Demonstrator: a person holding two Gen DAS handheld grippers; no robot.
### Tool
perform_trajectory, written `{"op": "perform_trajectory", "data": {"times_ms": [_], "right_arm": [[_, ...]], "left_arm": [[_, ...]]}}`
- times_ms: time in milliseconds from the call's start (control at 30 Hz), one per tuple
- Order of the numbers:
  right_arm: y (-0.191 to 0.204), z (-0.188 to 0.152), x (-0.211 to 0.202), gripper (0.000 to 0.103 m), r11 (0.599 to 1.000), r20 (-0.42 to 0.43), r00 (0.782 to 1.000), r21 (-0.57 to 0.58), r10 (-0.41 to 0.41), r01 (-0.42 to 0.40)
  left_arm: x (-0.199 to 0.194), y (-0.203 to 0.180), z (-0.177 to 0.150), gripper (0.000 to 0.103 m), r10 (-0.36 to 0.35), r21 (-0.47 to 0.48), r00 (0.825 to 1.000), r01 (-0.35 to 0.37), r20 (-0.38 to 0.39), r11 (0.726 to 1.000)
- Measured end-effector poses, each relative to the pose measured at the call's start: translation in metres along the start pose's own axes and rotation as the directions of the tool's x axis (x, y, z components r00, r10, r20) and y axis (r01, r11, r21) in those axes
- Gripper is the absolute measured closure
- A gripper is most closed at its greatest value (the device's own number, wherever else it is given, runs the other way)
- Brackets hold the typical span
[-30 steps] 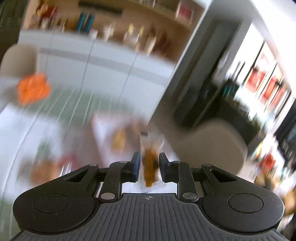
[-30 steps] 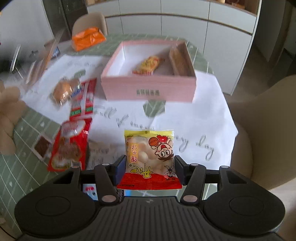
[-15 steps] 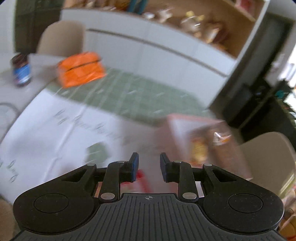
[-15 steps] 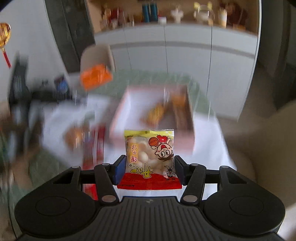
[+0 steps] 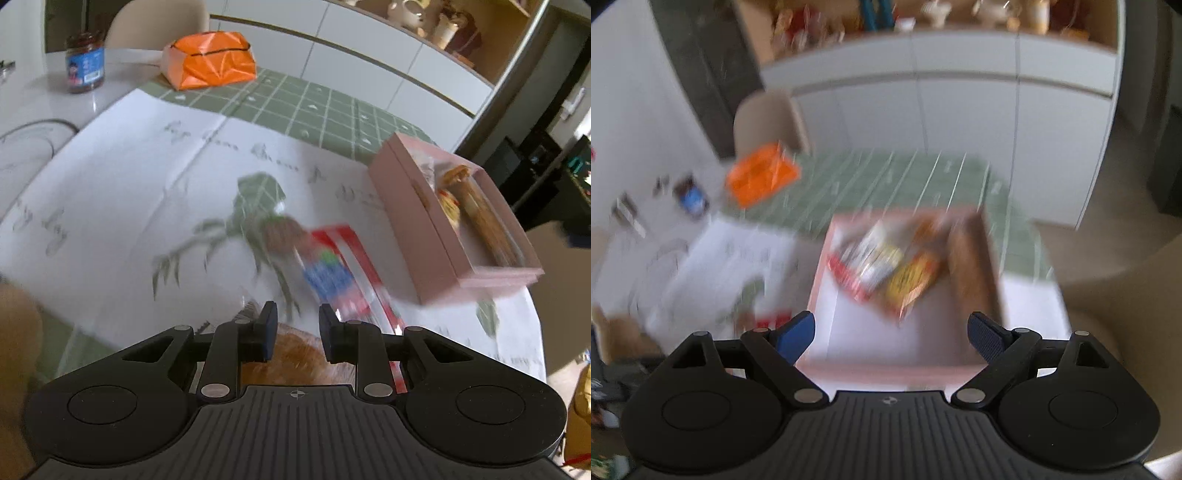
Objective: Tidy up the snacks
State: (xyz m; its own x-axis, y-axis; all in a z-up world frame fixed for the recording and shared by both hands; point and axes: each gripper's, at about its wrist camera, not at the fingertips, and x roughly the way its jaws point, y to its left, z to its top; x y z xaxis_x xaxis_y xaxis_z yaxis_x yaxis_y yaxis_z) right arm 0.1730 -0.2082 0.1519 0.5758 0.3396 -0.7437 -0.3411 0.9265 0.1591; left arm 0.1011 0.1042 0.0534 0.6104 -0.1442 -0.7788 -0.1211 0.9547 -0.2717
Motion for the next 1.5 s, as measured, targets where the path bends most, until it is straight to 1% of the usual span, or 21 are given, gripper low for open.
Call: {"op": "perform_trajectory", "data": {"times_ms": [167,233,300,367,433,500,533,667,733,800,867,900,967,1000,1067,1133,1233,1300,1400,1433,1500], "right_arm": [[0.048,-0.042,0.034,0.013,0.989,-0.097,0.995,-0.146,-0.001,-0.013],[0.069,-0.055,0.041,0.013,0.979,-0.130,0.991,-0.196,0.027,-0.053],[0.084,-0.065,0.046,0.013,0.970,-0.157,0.986,-0.224,0.056,-0.091],[0.097,-0.070,0.051,0.013,0.963,-0.170,0.983,-0.247,0.066,-0.107],[0.113,-0.073,0.057,0.013,0.955,-0.167,0.984,-0.276,0.062,-0.107],[0.126,-0.068,0.066,0.013,0.949,-0.161,0.985,-0.296,0.060,-0.106],[0.132,-0.064,0.070,0.013,0.949,-0.160,0.985,-0.296,0.065,-0.110],[0.154,-0.043,0.097,0.013,0.950,-0.170,0.979,-0.268,0.115,-0.159],[0.166,-0.030,0.121,0.014,0.957,-0.167,0.981,-0.253,0.099,-0.140],[0.176,-0.019,0.144,0.020,0.963,-0.171,0.983,-0.245,0.070,-0.112],[0.185,-0.011,0.168,0.034,0.965,-0.195,0.980,-0.246,0.038,-0.086],[0.188,-0.009,0.177,0.035,0.966,-0.207,0.978,-0.248,0.024,-0.076],[0.193,-0.009,0.182,0.038,0.963,-0.193,0.981,-0.264,0.002,-0.054],[0.197,-0.010,0.182,0.042,0.957,-0.198,0.980,-0.285,-0.009,-0.049],[0.206,-0.018,0.176,0.061,0.930,-0.205,0.978,-0.364,-0.027,-0.051],[0.211,-0.032,0.164,0.061,0.903,-0.231,0.973,-0.422,-0.013,-0.088],[0.203,-0.058,0.140,0.061,0.888,-0.269,0.963,-0.437,0.024,-0.144],[0.188,-0.072,0.121,0.061,0.896,-0.290,0.956,-0.409,0.050,-0.171],[0.155,-0.082,0.086,0.061,0.927,-0.294,0.947,-0.301,0.133,-0.224],[0.143,-0.083,0.073,0.062,0.936,-0.278,0.949,-0.270,0.148,-0.225],[0.119,-0.087,0.053,0.064,0.954,-0.242,0.961,-0.229,0.135,-0.192]], "left_arm": [[-0.019,-0.010,-0.039,0.075,-0.050,-0.024,0.999,0.049,-0.019,0.999],[-0.027,-0.011,-0.051,0.075,-0.074,-0.026,0.997,0.073,-0.033,0.997],[-0.040,-0.008,-0.060,0.075,-0.089,-0.053,0.996,0.087,-0.023,0.995],[-0.058,-0.002,-0.066,0.075,-0.079,-0.087,0.997,0.079,0.009,0.993],[-0.075,0.005,-0.072,0.075,-0.037,-0.119,0.999,0.040,0.024,0.992],[-0.088,0.010,-0.078,0.075,-0.004,-0.149,1.000,0.008,0.026,0.989],[-0.094,0.012,-0.082,0.075,-0.002,-0.163,1.000,0.006,0.026,0.987],[-0.111,0.015,-0.107,0.075,-0.036,-0.189,0.999,0.038,0.016,0.981],[-0.115,0.011,-0.122,0.075,-0.048,-0.180,0.999,0.046,-0.004,0.983],[-0.116,0.007,-0.135,0.075,-0.065,-0.180,0.997,0.059,-0.029,0.982],[-0.118,0.003,-0.147,0.075,-0.082,-0.179,0.996,0.072,-0.047,0.981],[-0.118,0.001,-0.152,0.075,-0.086,-0.176,0.995,0.076,-0.053,0.981],[-0.119,-0.001,-0.158,0.075,-0.088,-0.171,0.994,0.076,-0.061,0.982],[-0.119,-0.001,-0.160,0.075,-0.087,-0.174,0.994,0.075,-0.062,0.982],[-0.116,0.002,-0.162,0.075,-0.083,-0.192,0.994,0.070,-0.064,0.979],[-0.111,0.005,-0.159,0.075,-0.072,-0.201,0.995,0.058,-0.065,0.978],[-0.103,0.006,-0.152,0.075,-0.070,-0.195,0.995,0.056,-0.067,0.979],[-0.096,0.004,-0.143,0.075,-0.074,-0.183,0.995,0.060,-0.071,0.981],[-0.087,-0.001,-0.128,0.075,-0.091,-0.159,0.993,0.079,-0.069,0.984],[-0.083,-0.004,-0.123,0.075,-0.100,-0.150,0.993,0.089,-0.068,0.985],[-0.080,-0.012,-0.109,0.075,-0.130,-0.128,0.990,0.123,-0.048,0.984]]}}
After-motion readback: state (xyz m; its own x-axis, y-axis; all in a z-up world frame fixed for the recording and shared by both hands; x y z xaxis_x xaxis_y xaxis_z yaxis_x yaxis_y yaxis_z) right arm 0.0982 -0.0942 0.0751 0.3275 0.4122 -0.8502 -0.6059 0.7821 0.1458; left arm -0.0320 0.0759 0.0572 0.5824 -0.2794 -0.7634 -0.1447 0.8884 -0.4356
